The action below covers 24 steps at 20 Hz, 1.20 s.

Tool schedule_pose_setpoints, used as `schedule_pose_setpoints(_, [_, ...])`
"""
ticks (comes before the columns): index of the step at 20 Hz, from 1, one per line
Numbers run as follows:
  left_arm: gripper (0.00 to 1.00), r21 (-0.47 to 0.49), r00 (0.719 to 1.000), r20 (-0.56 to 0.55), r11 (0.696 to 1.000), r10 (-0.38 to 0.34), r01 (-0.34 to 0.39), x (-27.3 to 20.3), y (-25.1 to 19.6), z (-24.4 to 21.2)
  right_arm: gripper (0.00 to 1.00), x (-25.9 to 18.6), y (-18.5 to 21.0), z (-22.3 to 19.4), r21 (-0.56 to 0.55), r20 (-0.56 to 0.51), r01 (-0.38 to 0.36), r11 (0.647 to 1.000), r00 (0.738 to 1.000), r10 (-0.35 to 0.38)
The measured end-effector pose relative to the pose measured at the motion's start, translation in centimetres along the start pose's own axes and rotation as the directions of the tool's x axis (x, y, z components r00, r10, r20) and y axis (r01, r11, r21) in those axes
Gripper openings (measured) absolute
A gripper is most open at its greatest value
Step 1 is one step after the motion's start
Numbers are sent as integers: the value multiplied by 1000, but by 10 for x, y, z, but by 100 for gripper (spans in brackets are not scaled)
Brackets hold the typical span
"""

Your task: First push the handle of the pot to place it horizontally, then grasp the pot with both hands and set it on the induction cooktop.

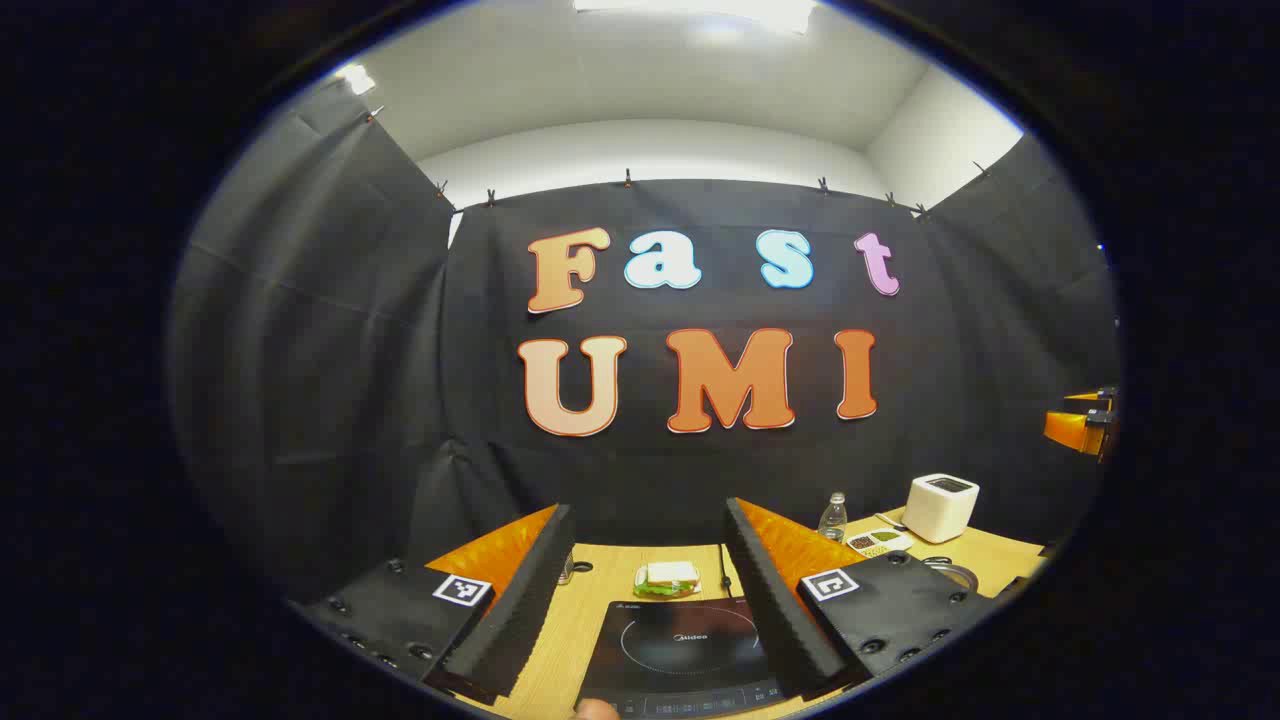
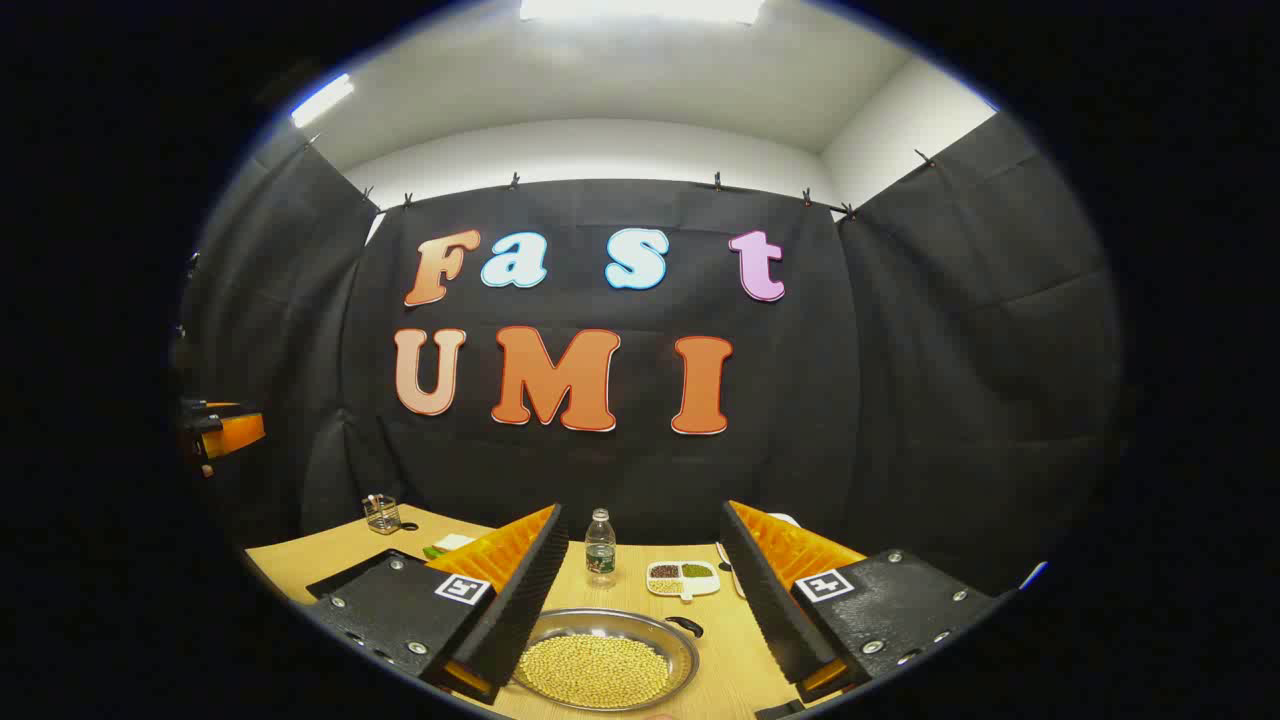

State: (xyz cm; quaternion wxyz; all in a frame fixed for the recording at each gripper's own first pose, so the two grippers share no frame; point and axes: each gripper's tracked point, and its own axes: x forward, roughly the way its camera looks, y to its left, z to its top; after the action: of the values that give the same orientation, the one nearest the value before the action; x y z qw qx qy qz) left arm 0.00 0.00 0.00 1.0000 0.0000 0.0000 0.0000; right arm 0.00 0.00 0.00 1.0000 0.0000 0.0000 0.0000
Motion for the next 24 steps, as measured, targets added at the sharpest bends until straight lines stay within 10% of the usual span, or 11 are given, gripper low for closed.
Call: schedule_pose_setpoints(24, [97,-3,1000,4,1000,16,-16,0,4,4,90,9,-7,-32,86,-105,11,996,994,-2])
